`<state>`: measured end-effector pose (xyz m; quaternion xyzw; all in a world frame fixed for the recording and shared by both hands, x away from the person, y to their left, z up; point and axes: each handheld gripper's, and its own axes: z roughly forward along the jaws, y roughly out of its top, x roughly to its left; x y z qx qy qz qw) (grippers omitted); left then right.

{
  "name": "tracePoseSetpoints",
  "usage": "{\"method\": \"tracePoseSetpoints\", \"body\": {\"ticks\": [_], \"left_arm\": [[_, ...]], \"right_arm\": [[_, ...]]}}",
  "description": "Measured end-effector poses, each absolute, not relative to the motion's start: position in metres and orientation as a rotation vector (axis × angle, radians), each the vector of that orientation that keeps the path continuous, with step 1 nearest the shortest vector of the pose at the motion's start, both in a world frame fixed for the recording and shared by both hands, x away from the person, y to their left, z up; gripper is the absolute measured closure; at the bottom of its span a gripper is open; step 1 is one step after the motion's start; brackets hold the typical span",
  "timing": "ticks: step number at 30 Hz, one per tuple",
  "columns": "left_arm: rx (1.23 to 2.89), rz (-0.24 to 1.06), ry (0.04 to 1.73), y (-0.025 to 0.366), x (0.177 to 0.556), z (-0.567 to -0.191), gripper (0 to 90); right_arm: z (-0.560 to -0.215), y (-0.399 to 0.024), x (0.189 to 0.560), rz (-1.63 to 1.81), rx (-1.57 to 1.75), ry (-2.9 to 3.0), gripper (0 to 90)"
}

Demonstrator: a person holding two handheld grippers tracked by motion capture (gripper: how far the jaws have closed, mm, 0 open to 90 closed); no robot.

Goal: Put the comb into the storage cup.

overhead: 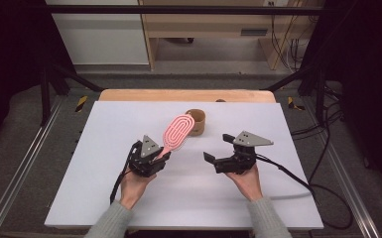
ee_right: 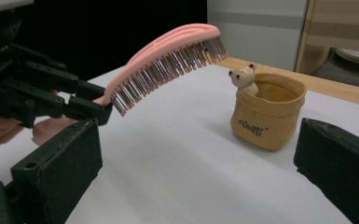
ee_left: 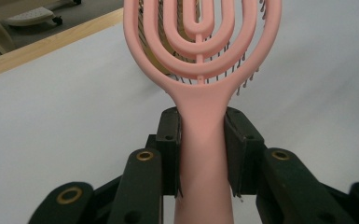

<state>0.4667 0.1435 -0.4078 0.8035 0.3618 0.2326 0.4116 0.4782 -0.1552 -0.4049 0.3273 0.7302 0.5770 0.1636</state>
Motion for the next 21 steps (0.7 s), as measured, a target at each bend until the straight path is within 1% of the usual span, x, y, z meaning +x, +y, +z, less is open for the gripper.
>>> {"method": "tracePoseSetpoints", "body": {"ticks": [10, 18, 21], "left_arm": [[1.985, 0.585, 0.928, 0.139, 0.464, -0.411, 69.4], [1.95, 0.562, 0.942, 0.142, 0.461, -0.416, 69.3], [1.912, 0.532, 0.953, 0.144, 0.459, -0.42, 69.3]], "right_arm": [[-0.396, -0.15, 0.481, 1.644, 0.948, 2.078, 1.3], [-0.398, -0.146, 0.482, 1.671, 0.964, 2.077, 1.3], [-0.4, -0.144, 0.484, 1.693, 0.977, 2.076, 1.3]]}}
